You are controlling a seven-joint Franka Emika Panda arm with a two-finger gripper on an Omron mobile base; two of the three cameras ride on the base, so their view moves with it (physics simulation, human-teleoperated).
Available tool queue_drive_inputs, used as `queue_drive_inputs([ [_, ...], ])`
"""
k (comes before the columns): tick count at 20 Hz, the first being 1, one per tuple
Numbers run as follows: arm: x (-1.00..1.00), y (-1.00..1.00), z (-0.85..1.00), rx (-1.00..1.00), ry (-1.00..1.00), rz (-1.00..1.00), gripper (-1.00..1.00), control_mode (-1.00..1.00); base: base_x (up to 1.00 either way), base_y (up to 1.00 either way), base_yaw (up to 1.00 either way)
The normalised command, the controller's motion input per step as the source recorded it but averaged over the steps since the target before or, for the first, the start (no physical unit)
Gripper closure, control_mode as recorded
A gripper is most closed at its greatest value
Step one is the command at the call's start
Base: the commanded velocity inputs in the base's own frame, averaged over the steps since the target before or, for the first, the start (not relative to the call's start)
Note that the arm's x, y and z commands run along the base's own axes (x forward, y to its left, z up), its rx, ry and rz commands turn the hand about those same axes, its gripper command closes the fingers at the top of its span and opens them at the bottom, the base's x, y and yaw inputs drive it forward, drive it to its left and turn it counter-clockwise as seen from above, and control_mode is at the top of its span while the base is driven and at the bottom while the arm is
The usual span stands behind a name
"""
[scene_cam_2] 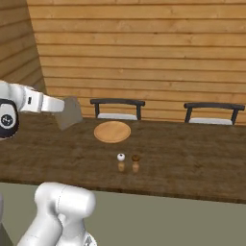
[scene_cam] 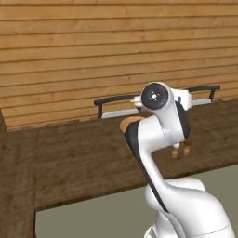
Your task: Start the toaster. Once the lever pops up, take the bread to the plate on the dining counter.
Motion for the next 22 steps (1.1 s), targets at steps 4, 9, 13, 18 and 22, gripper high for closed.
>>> queue_drive_inputs([
  [4, 0.78, 0.00, 0.00, -0.19, 0.33, -0.32, 1.00, -1.00, 0.00, 0.00, 0.00],
  [9, 0.72, 0.00, -0.36, -0.18, 0.13, -0.09, 1.00, -1.00, 0.00, 0.00, 0.00],
  [13, 0.70, 0.00, -0.48, -0.18, 0.00, 0.00, 1.00, -1.00, 0.00, 0.00, 0.00],
  [18, 0.79, 0.00, -0.28, -0.10, 0.00, 0.00, 1.00, -1.00, 0.00, 0.00, 0.00],
  [22, 0.82, 0.00, -0.14, -0.02, 0.04, 0.00, 1.00, -1.00, 0.00, 0.00, 0.00],
])
